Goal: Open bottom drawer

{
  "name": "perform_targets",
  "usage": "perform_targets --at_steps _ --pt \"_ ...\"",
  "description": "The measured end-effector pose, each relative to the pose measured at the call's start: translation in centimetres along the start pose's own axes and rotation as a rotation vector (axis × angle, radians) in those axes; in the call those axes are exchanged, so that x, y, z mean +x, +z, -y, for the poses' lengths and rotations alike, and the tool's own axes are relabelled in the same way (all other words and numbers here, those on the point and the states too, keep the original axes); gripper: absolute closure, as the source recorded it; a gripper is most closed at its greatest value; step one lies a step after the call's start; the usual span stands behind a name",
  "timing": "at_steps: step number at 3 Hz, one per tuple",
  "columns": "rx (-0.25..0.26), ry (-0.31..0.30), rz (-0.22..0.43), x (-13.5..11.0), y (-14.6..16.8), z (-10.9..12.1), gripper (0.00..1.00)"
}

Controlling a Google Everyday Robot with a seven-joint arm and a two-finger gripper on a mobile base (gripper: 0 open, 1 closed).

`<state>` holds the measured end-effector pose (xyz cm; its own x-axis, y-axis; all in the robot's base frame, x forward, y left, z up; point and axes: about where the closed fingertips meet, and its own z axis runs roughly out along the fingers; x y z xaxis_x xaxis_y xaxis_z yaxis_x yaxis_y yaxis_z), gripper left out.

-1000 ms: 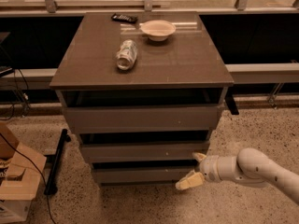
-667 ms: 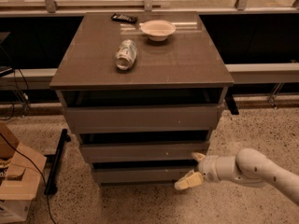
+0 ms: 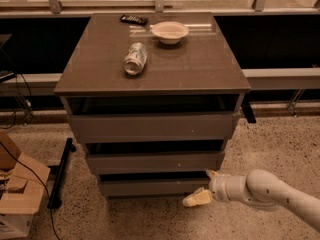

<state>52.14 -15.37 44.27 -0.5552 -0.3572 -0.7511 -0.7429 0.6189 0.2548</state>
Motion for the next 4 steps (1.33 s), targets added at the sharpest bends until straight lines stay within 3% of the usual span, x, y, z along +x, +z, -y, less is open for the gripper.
perform_targets --at_steps 2,4 --pt "0.068 0.055 -0.012 2.9 5.0 3.3 0.0" --pt "0.069 0.14 -0.044 7.0 9.9 6.9 0.0"
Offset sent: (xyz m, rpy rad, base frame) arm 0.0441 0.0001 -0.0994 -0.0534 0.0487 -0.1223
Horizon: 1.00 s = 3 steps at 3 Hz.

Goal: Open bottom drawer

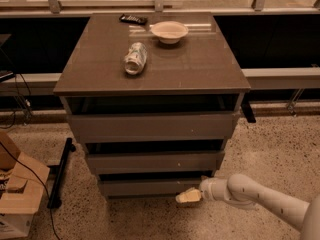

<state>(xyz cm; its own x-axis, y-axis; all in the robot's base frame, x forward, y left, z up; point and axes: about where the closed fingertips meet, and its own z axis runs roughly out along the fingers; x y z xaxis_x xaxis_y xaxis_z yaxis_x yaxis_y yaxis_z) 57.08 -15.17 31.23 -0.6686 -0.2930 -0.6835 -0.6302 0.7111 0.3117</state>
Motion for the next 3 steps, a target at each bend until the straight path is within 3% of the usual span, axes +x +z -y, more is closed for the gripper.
perform_targets --at_steps 3 --pt "-0.083 0.034 -0.01 0.2 8.4 5.8 0.0"
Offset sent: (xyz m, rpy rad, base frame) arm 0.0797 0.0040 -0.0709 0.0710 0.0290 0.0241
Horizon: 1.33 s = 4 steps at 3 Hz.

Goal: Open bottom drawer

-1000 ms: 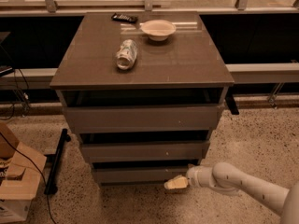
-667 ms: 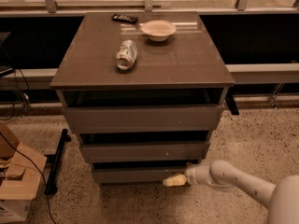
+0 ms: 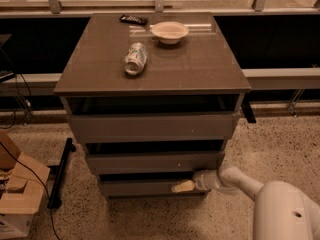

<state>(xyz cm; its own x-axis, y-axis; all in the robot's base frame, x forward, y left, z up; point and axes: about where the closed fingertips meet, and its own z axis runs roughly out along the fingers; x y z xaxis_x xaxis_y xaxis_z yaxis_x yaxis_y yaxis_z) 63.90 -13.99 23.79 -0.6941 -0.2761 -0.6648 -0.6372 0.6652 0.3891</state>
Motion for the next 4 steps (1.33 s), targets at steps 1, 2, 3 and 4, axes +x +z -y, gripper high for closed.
perform_targets --at_steps 1,2,3,4 --pt "-0.018 0.046 -0.054 1.9 1.7 0.8 0.19" --pt "-0.018 0.047 -0.056 1.7 1.5 0.6 0.41" --pt "-0.018 0.047 -0.056 1.7 1.5 0.6 0.66" --pt "-0.053 0.059 -0.106 3.4 1.5 -2.5 0.61"
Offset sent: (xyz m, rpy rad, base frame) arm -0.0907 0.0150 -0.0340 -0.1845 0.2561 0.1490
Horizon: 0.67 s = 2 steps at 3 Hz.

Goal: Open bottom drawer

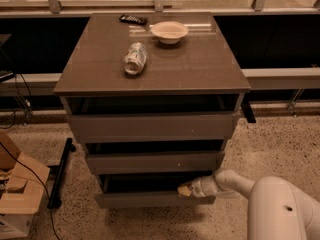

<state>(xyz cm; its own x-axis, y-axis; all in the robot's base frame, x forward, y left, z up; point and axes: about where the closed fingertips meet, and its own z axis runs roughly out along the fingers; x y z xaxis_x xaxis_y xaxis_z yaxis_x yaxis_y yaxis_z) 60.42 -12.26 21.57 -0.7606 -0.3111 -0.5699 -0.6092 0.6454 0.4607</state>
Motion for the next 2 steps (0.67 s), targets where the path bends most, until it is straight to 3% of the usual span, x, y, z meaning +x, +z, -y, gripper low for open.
perform_targets --at_steps 2 --pt "-0.019 -0.027 -0.036 0.37 0.8 -0.71 0.15"
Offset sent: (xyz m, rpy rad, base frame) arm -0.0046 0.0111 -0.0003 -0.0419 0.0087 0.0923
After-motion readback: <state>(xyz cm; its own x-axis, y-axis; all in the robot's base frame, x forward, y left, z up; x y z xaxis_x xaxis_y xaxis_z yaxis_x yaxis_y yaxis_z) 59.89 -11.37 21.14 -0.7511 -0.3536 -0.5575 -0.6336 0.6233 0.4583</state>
